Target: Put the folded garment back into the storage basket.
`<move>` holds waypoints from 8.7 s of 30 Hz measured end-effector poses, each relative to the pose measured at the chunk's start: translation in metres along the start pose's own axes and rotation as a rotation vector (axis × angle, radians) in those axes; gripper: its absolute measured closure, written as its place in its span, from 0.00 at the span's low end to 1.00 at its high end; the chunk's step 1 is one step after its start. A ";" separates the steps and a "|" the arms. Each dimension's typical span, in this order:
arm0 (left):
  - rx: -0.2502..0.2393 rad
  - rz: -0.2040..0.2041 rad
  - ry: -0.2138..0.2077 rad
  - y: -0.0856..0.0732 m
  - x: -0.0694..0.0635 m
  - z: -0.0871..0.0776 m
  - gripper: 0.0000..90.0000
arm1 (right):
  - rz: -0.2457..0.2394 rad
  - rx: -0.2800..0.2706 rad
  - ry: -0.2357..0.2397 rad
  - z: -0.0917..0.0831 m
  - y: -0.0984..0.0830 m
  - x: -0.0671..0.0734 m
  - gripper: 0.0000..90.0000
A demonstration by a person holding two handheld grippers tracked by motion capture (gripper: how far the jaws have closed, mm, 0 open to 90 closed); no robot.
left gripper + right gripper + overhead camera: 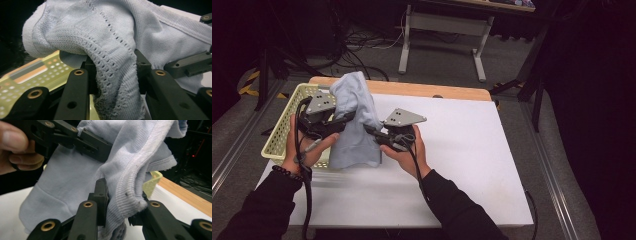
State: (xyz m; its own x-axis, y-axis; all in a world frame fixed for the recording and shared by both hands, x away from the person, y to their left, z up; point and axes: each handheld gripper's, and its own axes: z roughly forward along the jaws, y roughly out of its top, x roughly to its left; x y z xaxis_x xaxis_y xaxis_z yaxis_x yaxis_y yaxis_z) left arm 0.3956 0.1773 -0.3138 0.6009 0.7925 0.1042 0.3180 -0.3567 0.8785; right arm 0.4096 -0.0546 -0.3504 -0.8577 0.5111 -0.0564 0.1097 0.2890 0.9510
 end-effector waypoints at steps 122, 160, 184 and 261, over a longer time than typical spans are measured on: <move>0.442 -0.127 0.200 -0.074 0.108 0.086 0.90 | -0.035 0.202 -0.258 -0.187 -0.147 -0.015 0.43; 0.542 -0.055 0.202 -0.073 0.101 0.092 0.93 | -0.008 0.224 -0.242 -0.186 -0.153 -0.011 0.40; 0.263 -0.030 0.171 -0.061 0.073 0.055 0.91 | -0.046 0.223 -0.291 -0.184 -0.160 -0.011 0.37; -0.171 0.135 -0.018 -0.060 -0.051 0.033 0.11 | -0.074 0.157 -0.285 -0.187 -0.154 -0.005 0.27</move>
State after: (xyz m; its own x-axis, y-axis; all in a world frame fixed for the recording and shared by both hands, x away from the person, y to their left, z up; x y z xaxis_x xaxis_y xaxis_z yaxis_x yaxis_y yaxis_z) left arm 0.3703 0.1424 -0.3870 0.6432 0.7335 0.2197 0.1052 -0.3688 0.9235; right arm 0.3034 -0.2528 -0.4400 -0.6937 0.6834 -0.2276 0.1473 0.4439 0.8839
